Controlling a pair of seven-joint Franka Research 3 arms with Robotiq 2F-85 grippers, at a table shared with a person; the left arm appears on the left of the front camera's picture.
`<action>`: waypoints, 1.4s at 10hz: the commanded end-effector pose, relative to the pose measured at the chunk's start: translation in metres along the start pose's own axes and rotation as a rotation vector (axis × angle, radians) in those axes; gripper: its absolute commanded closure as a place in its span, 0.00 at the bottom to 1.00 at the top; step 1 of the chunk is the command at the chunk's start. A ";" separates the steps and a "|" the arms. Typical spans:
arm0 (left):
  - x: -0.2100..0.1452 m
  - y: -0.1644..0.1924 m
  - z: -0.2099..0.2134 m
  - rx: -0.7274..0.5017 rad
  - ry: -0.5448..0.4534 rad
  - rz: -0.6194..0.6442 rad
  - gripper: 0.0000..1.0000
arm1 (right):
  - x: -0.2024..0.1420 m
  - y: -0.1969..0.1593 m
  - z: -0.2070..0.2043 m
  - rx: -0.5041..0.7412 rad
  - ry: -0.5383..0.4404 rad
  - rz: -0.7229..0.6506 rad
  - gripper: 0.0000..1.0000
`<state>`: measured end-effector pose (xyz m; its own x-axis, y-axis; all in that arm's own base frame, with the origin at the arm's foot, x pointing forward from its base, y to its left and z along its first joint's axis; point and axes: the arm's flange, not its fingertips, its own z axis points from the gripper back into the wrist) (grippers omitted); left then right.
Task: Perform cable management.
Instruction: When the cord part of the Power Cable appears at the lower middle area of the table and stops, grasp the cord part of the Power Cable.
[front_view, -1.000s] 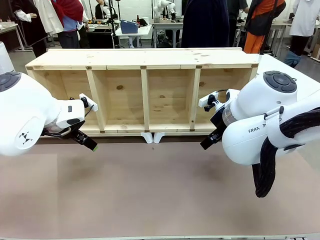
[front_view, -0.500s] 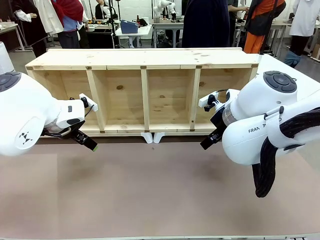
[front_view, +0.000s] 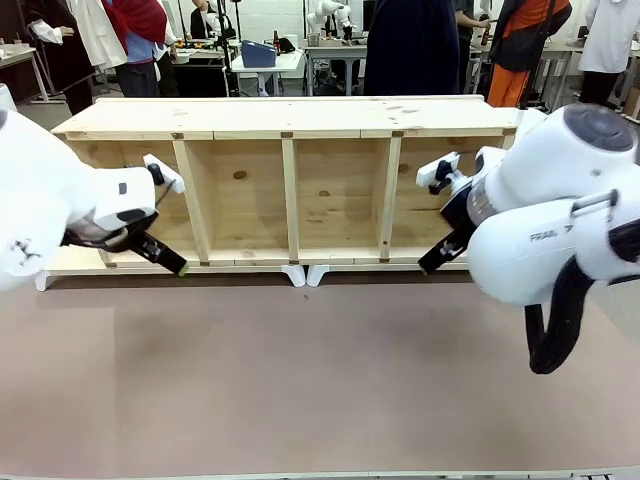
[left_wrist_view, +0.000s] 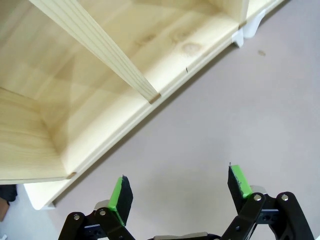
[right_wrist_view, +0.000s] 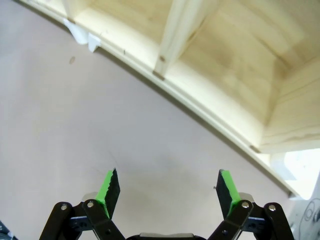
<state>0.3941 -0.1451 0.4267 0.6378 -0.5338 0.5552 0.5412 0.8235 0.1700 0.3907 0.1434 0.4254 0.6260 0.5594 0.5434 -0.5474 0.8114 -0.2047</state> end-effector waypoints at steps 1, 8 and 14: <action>-0.051 -0.012 0.053 0.018 -0.019 -0.025 0.00 | -0.048 0.009 0.046 -0.048 -0.010 0.016 0.00; -0.115 -0.008 0.163 0.042 -0.044 -0.011 0.00 | -0.103 -0.007 0.142 -0.110 -0.014 -0.024 0.00; -0.202 0.009 0.174 0.033 -0.164 0.128 0.00 | -0.161 -0.012 0.144 -0.110 -0.021 -0.129 0.00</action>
<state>0.2347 -0.0018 0.6188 0.6146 -0.3954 0.6826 0.4388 0.8904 0.1208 0.2734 0.0321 0.5854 0.6748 0.4351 0.5961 -0.3899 0.8960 -0.2127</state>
